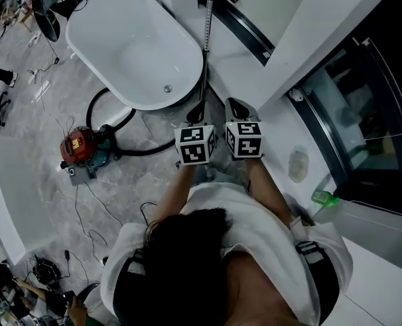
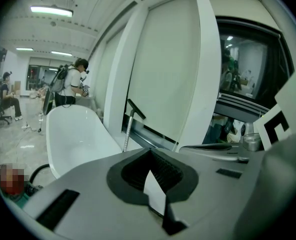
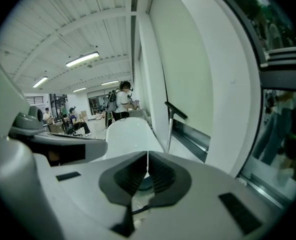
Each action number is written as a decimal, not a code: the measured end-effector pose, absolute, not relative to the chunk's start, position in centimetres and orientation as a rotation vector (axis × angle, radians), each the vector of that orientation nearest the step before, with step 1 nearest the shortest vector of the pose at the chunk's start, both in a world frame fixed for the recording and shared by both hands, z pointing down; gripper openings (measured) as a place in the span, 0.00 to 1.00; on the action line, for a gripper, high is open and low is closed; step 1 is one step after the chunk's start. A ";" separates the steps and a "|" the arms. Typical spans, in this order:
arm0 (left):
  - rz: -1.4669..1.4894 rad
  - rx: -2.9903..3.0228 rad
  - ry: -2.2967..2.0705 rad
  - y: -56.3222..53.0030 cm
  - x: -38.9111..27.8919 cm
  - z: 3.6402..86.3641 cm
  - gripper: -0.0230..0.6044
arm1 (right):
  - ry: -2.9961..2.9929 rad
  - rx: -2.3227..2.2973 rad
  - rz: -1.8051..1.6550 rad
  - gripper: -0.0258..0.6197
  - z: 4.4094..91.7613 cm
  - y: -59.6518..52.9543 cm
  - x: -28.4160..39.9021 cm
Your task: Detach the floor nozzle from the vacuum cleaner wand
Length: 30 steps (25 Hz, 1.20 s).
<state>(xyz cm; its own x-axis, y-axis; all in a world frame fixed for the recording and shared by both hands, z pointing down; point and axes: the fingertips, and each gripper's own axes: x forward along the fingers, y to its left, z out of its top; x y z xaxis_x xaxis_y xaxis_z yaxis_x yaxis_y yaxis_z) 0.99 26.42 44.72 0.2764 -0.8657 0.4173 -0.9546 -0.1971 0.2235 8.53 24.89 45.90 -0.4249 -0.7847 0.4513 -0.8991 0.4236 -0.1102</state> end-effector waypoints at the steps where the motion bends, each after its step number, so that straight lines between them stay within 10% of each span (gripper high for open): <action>1: 0.270 2.116 -1.640 26.3 0.8 44.7 0.04 | -2.351 1.456 0.482 0.07 45.8 24.8 8.6; 30: 0.327 2.172 -1.562 21.3 -0.2 46.5 0.04 | -2.297 1.500 0.444 0.07 47.1 20.4 7.1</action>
<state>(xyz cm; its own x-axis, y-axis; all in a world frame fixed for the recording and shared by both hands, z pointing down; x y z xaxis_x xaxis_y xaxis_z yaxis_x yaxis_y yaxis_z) -0.15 21.33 46.50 0.3334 -0.8357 0.4364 -0.9406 -0.2633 0.2143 7.13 20.35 47.13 -0.3715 -0.8067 0.4596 -0.9199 0.3868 -0.0645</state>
